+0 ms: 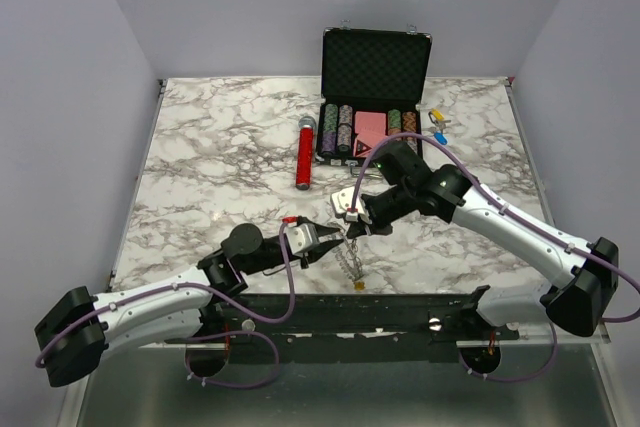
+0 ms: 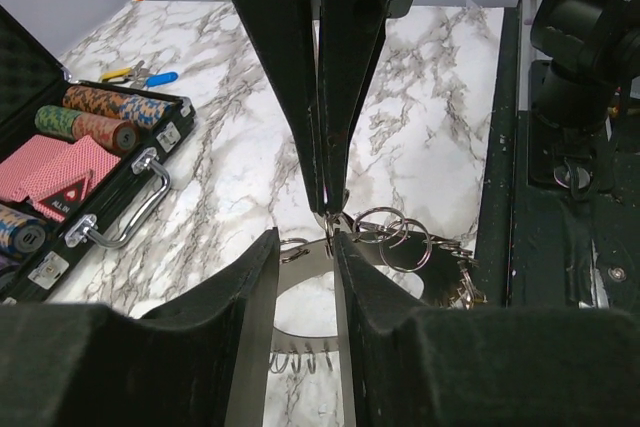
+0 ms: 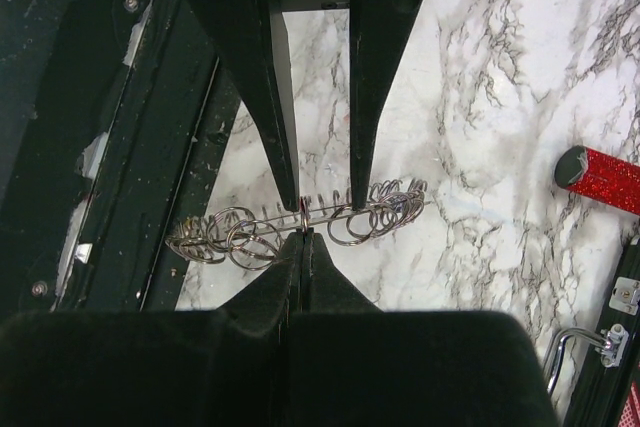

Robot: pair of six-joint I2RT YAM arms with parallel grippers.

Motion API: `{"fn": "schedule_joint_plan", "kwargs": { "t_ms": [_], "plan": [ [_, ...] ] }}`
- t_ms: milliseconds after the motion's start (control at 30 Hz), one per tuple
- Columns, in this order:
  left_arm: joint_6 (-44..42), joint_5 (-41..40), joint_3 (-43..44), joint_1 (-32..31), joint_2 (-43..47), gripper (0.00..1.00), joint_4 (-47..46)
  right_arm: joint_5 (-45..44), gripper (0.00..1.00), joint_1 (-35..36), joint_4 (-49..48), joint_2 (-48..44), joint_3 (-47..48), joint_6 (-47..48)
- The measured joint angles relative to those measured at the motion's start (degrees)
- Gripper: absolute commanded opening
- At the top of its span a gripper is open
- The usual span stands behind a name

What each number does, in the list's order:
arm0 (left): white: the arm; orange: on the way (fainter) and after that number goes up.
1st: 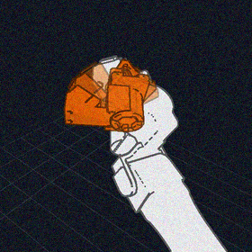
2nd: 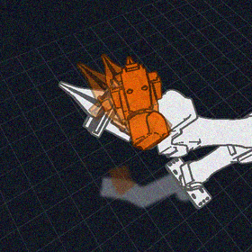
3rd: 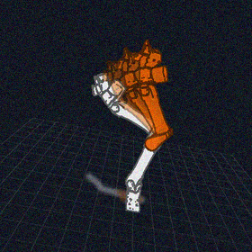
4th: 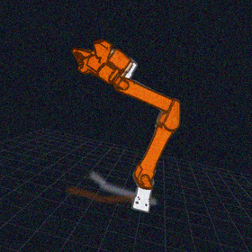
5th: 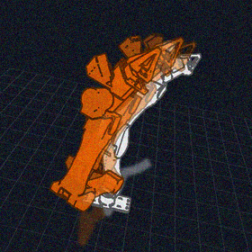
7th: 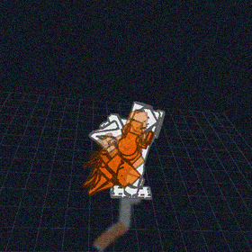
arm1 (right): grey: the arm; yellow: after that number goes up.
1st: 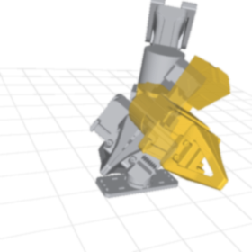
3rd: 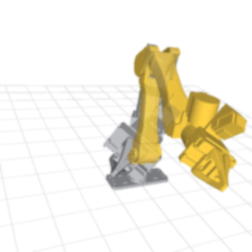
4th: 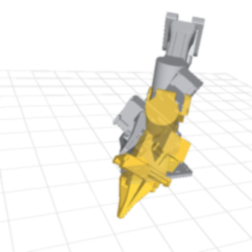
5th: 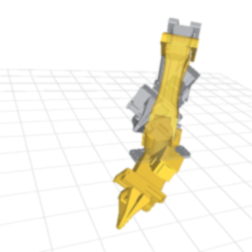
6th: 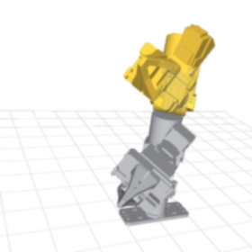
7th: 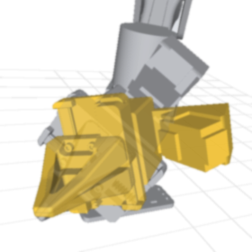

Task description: Put the keys on the keyring

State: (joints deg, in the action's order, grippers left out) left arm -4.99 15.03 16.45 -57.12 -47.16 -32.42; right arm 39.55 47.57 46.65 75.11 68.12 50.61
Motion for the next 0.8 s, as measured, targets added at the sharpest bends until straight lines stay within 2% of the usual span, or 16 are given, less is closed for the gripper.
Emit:
{"fn": "schedule_joint_plan", "kwargs": {
  "t_ms": [267,500,800],
  "plan": [
    [0.5,1.2,0.1,0.0,-2.3,0.27,-1.4,0.0,0.00,0.0,0.0,0.0,0.1,-0.1],
    [1.0,2.2,0.8,0.0,-3.1,0.00,-1.8,0.0,0.00,0.0,0.0,0.0,0.1,-0.2],
    [1.6,2.8,1.5,0.0,-4.0,0.00,-1.5,-0.3,0.00,0.0,0.0,0.0,0.1,-1.1]
  ]
}}
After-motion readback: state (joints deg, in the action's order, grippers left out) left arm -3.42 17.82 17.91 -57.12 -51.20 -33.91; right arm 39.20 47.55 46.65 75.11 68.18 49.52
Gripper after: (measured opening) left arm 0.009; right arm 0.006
